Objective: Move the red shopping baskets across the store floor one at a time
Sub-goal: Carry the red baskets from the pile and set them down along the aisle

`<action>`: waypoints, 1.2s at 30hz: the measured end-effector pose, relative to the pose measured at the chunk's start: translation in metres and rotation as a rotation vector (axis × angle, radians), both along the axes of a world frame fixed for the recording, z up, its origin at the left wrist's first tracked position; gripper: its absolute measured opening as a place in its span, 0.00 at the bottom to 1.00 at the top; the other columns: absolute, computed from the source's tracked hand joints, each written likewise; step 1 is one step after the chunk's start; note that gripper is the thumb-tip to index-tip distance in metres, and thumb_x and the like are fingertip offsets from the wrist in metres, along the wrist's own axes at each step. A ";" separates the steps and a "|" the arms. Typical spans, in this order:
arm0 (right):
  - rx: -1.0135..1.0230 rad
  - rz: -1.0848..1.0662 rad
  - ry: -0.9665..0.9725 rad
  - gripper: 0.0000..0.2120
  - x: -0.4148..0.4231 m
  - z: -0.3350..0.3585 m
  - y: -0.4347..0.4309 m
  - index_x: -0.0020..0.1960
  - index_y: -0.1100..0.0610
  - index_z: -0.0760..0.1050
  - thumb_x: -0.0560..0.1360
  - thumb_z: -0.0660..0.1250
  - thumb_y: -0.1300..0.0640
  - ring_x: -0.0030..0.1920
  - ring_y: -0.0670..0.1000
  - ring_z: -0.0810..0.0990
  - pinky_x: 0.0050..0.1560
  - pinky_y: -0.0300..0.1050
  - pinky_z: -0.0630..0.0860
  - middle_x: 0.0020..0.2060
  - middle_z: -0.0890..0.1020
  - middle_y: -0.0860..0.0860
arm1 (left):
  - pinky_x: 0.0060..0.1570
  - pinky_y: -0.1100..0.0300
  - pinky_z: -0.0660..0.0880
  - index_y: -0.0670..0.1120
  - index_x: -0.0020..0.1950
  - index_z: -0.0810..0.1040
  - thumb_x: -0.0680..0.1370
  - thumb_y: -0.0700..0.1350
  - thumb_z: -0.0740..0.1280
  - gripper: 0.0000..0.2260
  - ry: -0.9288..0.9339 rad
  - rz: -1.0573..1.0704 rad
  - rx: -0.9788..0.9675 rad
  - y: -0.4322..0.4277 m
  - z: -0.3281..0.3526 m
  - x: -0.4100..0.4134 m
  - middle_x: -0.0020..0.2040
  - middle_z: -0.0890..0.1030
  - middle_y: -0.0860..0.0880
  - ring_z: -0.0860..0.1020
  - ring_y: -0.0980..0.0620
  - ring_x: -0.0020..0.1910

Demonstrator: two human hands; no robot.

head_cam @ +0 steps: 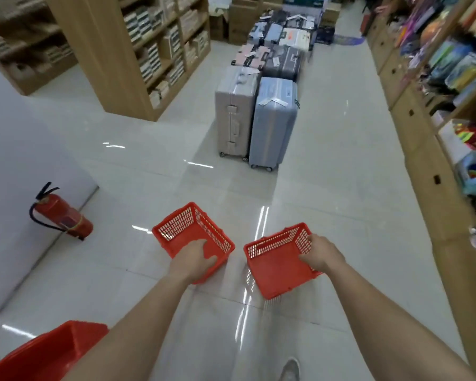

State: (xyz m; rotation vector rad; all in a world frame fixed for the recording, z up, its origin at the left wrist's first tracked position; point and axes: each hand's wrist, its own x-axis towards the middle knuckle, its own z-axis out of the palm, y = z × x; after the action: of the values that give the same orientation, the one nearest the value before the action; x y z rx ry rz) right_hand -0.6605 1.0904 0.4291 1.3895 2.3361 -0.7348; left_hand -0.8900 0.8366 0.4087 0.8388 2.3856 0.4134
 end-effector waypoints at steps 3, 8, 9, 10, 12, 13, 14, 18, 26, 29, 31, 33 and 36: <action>-0.043 -0.039 -0.036 0.24 0.039 -0.015 0.059 0.61 0.52 0.73 0.67 0.69 0.47 0.57 0.58 0.80 0.55 0.51 0.78 0.57 0.80 0.53 | 0.62 0.55 0.69 0.45 0.71 0.71 0.74 0.59 0.69 0.30 -0.002 -0.024 -0.009 0.068 -0.006 0.027 0.68 0.76 0.46 0.74 0.47 0.66; -0.069 -0.112 -0.047 0.30 0.079 -0.045 0.157 0.69 0.55 0.70 0.70 0.71 0.47 0.62 0.59 0.77 0.59 0.52 0.76 0.63 0.77 0.55 | 0.62 0.54 0.70 0.44 0.68 0.74 0.74 0.57 0.69 0.26 -0.026 -0.027 -0.042 0.167 -0.022 0.056 0.66 0.78 0.45 0.75 0.46 0.64; -0.074 -0.115 -0.054 0.30 0.081 -0.052 0.174 0.69 0.55 0.70 0.70 0.71 0.47 0.62 0.59 0.77 0.58 0.52 0.76 0.63 0.77 0.56 | 0.60 0.55 0.71 0.44 0.67 0.75 0.74 0.56 0.69 0.25 -0.032 -0.024 -0.051 0.183 -0.028 0.059 0.65 0.78 0.45 0.76 0.46 0.63; -0.079 -0.114 -0.058 0.30 0.080 -0.060 0.190 0.69 0.55 0.70 0.71 0.70 0.47 0.62 0.59 0.77 0.58 0.52 0.76 0.63 0.77 0.56 | 0.60 0.55 0.71 0.44 0.67 0.75 0.74 0.56 0.69 0.25 -0.040 -0.020 -0.059 0.198 -0.035 0.060 0.64 0.79 0.45 0.76 0.46 0.62; -0.091 -0.106 -0.056 0.28 0.073 -0.080 0.219 0.68 0.56 0.71 0.71 0.70 0.47 0.61 0.59 0.77 0.57 0.52 0.76 0.63 0.77 0.56 | 0.61 0.55 0.70 0.43 0.70 0.73 0.75 0.57 0.69 0.28 -0.057 -0.015 -0.076 0.227 -0.055 0.057 0.66 0.78 0.45 0.75 0.46 0.64; -0.099 -0.103 -0.052 0.28 0.068 -0.092 0.232 0.68 0.56 0.71 0.71 0.70 0.48 0.61 0.59 0.78 0.56 0.52 0.76 0.62 0.77 0.56 | 0.62 0.55 0.70 0.43 0.71 0.73 0.75 0.57 0.69 0.29 -0.065 -0.014 -0.087 0.239 -0.068 0.053 0.67 0.77 0.45 0.75 0.46 0.65; -0.106 -0.103 -0.045 0.28 0.061 -0.105 0.245 0.68 0.56 0.71 0.70 0.71 0.48 0.61 0.59 0.78 0.56 0.52 0.76 0.62 0.77 0.56 | 0.62 0.55 0.69 0.43 0.71 0.72 0.75 0.57 0.69 0.29 -0.074 -0.013 -0.098 0.252 -0.082 0.047 0.67 0.77 0.45 0.75 0.46 0.65; -0.158 -0.189 -0.023 0.32 0.038 -0.175 0.293 0.71 0.57 0.69 0.70 0.71 0.47 0.64 0.59 0.76 0.60 0.53 0.75 0.65 0.76 0.57 | 0.63 0.53 0.70 0.41 0.71 0.72 0.76 0.57 0.69 0.28 -0.154 0.041 -0.144 0.293 -0.162 0.022 0.67 0.77 0.42 0.75 0.43 0.64; -0.178 -0.223 -0.062 0.36 0.015 -0.408 0.378 0.74 0.56 0.68 0.70 0.72 0.45 0.65 0.58 0.77 0.63 0.54 0.74 0.66 0.76 0.57 | 0.59 0.51 0.71 0.42 0.72 0.70 0.76 0.53 0.70 0.28 -0.283 0.317 -0.306 0.313 -0.393 0.004 0.65 0.78 0.44 0.77 0.43 0.60; -0.184 -0.188 -0.102 0.36 0.015 -0.508 0.403 0.75 0.58 0.66 0.71 0.72 0.48 0.66 0.61 0.75 0.65 0.55 0.72 0.67 0.75 0.59 | 0.60 0.47 0.72 0.41 0.73 0.67 0.76 0.52 0.70 0.30 -0.310 0.430 -0.347 0.314 -0.485 0.013 0.67 0.76 0.43 0.78 0.42 0.60; -0.174 -0.153 -0.122 0.36 0.015 -0.569 0.420 0.76 0.59 0.64 0.73 0.71 0.49 0.67 0.62 0.74 0.66 0.56 0.71 0.68 0.73 0.61 | 0.63 0.43 0.71 0.39 0.75 0.65 0.76 0.53 0.71 0.33 -0.274 0.511 -0.366 0.316 -0.545 0.021 0.70 0.73 0.40 0.75 0.39 0.64; -0.168 -0.124 -0.127 0.35 0.016 -0.624 0.432 0.76 0.60 0.63 0.75 0.70 0.50 0.67 0.63 0.73 0.66 0.57 0.71 0.68 0.73 0.61 | 0.66 0.44 0.69 0.38 0.75 0.63 0.76 0.52 0.71 0.34 -0.230 0.586 -0.378 0.318 -0.600 0.030 0.72 0.71 0.38 0.72 0.37 0.68; -0.193 -0.117 -0.022 0.24 0.017 -0.683 0.439 0.71 0.59 0.67 0.77 0.67 0.55 0.61 0.63 0.78 0.60 0.53 0.73 0.62 0.79 0.60 | 0.59 0.46 0.71 0.41 0.72 0.66 0.77 0.51 0.70 0.28 -0.229 0.719 -0.357 0.322 -0.660 0.045 0.66 0.77 0.37 0.76 0.35 0.63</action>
State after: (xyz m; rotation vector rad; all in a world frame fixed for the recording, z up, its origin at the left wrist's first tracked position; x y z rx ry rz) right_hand -0.6434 1.5291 -0.2541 1.4487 2.1179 -0.9461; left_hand -0.8451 1.1582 -0.2514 -0.2355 2.3715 0.3118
